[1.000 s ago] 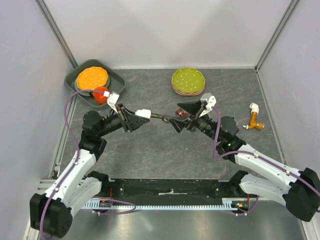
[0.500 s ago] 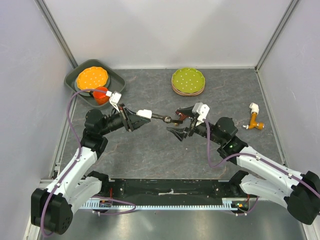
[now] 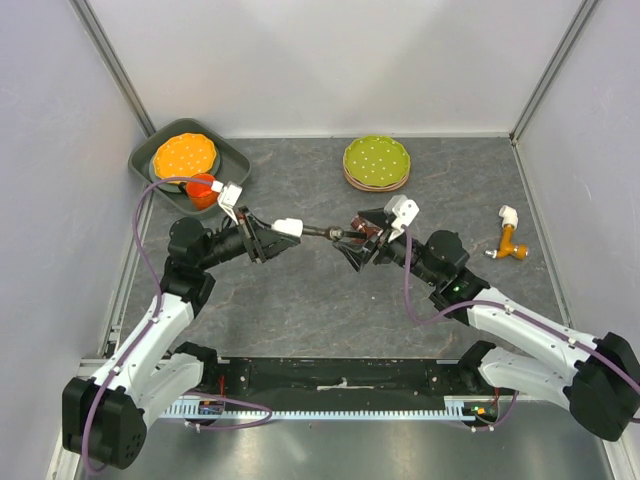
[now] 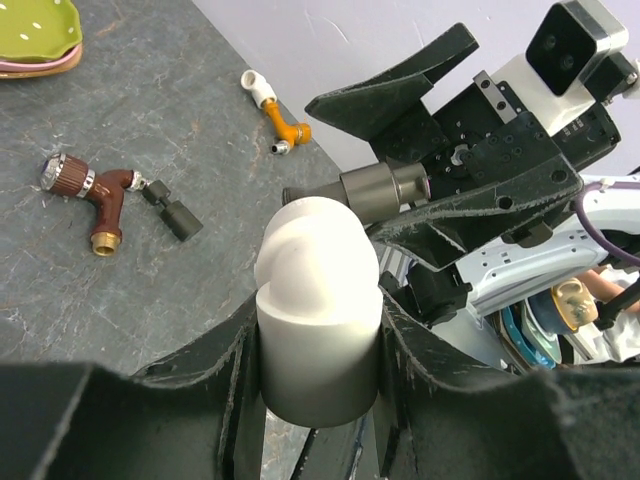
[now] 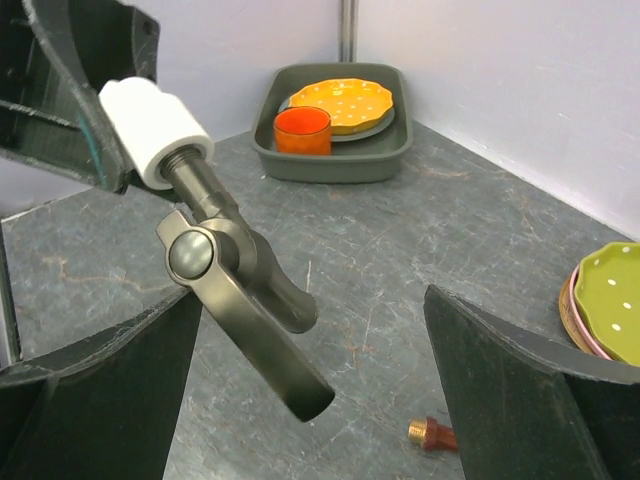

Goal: Install the water faucets

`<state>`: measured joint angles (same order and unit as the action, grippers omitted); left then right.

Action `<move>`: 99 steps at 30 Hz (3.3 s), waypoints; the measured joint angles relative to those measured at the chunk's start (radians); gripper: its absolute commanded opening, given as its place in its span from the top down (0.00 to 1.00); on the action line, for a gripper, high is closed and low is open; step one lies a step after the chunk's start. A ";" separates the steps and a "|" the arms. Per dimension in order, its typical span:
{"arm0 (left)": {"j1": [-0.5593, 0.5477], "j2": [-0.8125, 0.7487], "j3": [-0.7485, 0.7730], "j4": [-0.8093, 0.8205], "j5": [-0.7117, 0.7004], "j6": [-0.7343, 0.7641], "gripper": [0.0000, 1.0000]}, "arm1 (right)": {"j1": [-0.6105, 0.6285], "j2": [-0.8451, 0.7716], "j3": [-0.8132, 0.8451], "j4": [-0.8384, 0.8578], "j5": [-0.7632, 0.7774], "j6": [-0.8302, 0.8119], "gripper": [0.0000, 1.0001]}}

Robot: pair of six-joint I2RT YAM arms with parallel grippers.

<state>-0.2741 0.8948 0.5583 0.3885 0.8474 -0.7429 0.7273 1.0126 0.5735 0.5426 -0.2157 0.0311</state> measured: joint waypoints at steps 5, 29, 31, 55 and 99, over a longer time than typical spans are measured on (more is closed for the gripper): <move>0.004 0.000 0.004 0.000 0.000 0.003 0.98 | -0.019 0.028 0.032 0.003 0.039 0.051 0.02; -0.007 0.014 0.014 0.001 0.080 0.004 0.98 | -0.147 0.080 0.083 0.006 -0.020 0.205 0.03; -0.007 0.014 0.014 0.002 0.080 0.004 0.98 | -0.145 0.054 0.070 -0.027 0.014 0.191 0.04; -0.007 0.029 0.014 0.003 0.080 0.004 0.98 | -0.140 0.021 0.042 0.029 -0.075 0.151 0.04; -0.009 0.029 0.014 0.019 0.123 -0.007 0.98 | -0.140 0.086 0.185 -0.137 -0.083 0.159 0.04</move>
<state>-0.2829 0.9237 0.5728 0.4080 0.9703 -0.7502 0.5869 1.0985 0.7589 0.4061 -0.2985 0.1902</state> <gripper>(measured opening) 0.447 0.967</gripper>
